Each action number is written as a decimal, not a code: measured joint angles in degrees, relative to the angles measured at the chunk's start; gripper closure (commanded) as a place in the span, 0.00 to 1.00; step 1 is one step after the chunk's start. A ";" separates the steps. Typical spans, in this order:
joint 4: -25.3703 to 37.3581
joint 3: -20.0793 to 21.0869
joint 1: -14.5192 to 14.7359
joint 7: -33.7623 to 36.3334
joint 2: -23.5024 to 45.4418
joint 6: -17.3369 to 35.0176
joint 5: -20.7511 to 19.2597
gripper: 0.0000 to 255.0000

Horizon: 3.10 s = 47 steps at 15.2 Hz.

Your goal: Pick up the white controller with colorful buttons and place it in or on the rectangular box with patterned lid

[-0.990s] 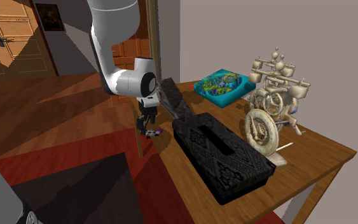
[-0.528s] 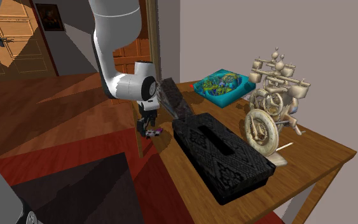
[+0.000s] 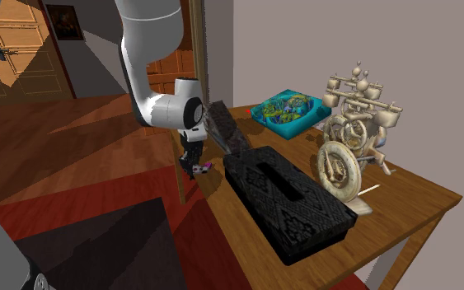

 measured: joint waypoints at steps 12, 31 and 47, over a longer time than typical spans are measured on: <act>-1.69 3.00 -2.40 -1.61 -4.79 -3.58 2.63 1.00; -2.44 10.29 -8.10 -7.83 -17.95 -15.14 12.35 1.00; -3.12 5.93 -20.34 -28.20 -22.76 -19.34 17.90 1.00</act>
